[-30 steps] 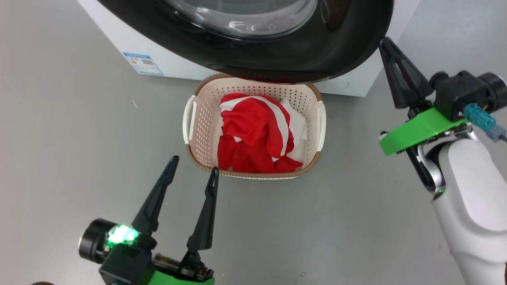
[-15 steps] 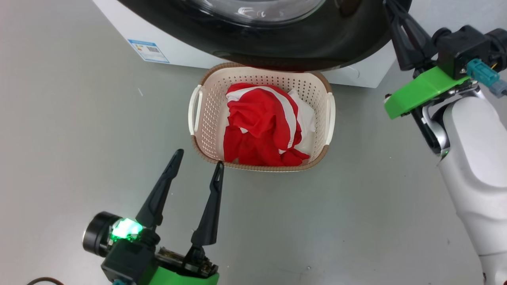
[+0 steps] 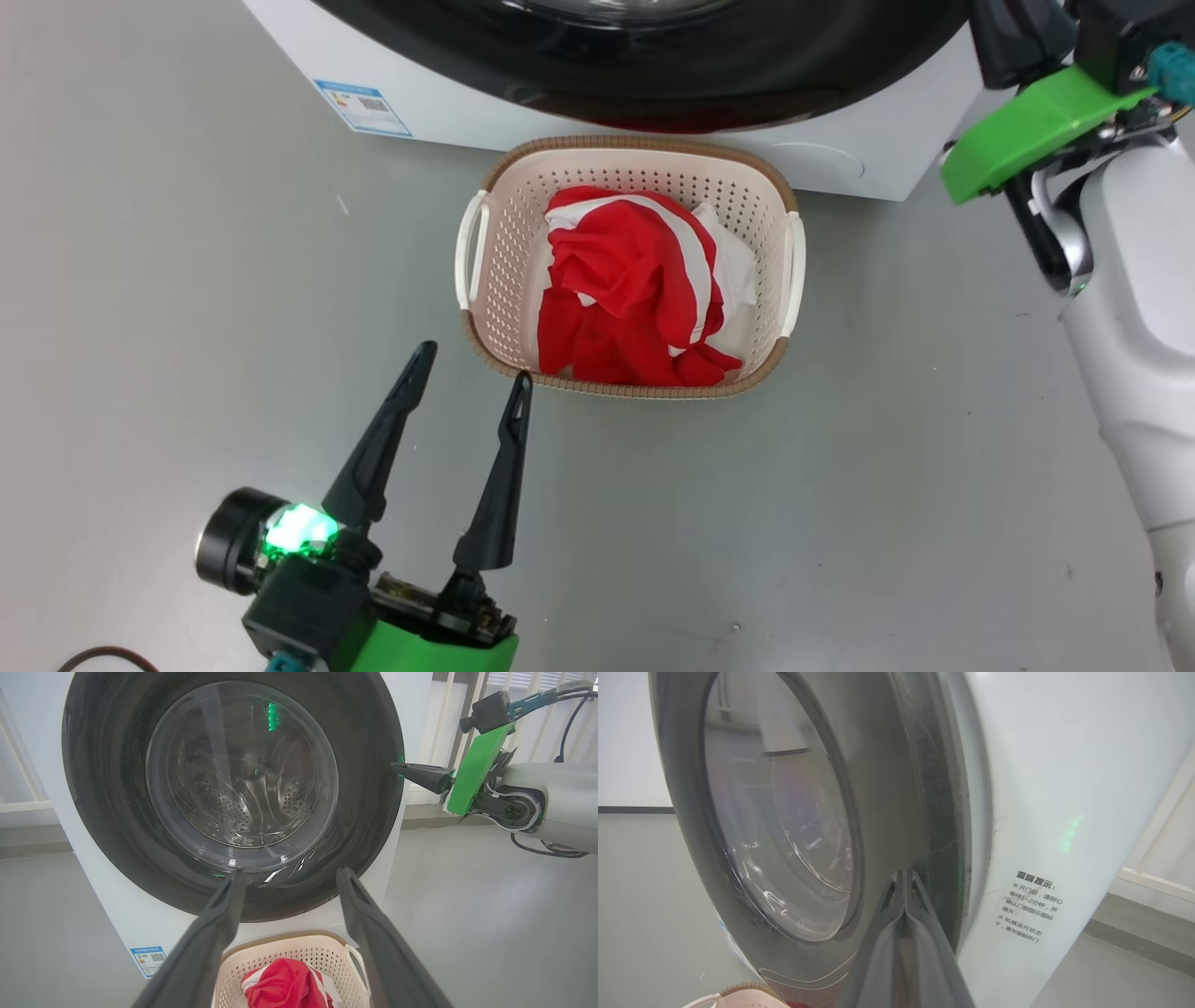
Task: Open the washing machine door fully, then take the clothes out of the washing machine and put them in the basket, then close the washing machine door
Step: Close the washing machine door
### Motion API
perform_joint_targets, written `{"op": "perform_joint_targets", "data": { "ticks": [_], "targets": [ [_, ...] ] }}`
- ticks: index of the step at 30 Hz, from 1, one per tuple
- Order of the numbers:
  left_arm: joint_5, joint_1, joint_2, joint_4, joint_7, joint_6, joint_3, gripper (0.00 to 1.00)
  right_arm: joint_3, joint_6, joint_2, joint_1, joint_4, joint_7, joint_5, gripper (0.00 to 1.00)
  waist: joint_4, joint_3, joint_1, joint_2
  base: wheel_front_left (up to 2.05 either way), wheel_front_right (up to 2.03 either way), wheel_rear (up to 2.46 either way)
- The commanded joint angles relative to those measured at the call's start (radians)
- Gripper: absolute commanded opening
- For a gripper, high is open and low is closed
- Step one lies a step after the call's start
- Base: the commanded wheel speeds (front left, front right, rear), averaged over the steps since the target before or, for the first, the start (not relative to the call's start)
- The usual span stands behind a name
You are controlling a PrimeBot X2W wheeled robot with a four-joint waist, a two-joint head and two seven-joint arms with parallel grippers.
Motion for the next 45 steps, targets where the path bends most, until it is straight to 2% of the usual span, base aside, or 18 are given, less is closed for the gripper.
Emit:
{"op": "perform_joint_targets", "data": {
  "ticks": [1,14,20,30,44,45],
  "targets": [
    [0.009,-0.014,0.006,-0.021,-0.008,-0.008,0.038,1.0,-0.008,0.002,0.006,-0.032,-0.008,-0.013,-0.012,0.0,0.002,0.001,0.0,-0.0001,0.0,0.0,0.0],
    [0.019,-0.014,-0.004,-0.006,-0.008,-0.021,0.037,1.0,-0.062,0.002,0.006,-0.153,0.16,-0.022,-0.075,0.0,0.014,0.002,0.0,-0.0001,0.0,0.0,0.0],
    [0.024,-0.01,-0.007,0.001,-0.008,-0.022,0.039,1.0,-0.08,0.002,0.013,-0.159,0.173,-0.022,-0.095,0.0,0.013,-0.002,0.0,-0.0001,0.0,0.0,0.0],
    [0.021,-0.004,-0.009,0.011,-0.008,-0.025,0.048,1.0,-0.059,0.002,0.049,-0.101,0.117,-0.022,-0.087,0.0,-0.017,-0.031,0.0,-0.0001,0.0,0.0,0.0],
    [0.001,0.012,-0.012,0.023,-0.008,-0.022,0.063,1.0,-0.006,0.002,0.059,0.089,-0.027,-0.022,-0.035,0.0,-0.099,-0.097,0.0,-0.0001,0.0,0.0,0.0],
    [-0.003,0.014,-0.014,0.024,-0.008,-0.02,0.064,1.0,-0.006,0.002,0.059,0.104,-0.04,-0.022,-0.034,0.04,-0.106,-0.102,0.0,-0.0001,0.0,0.0,0.0]
  ]
}}
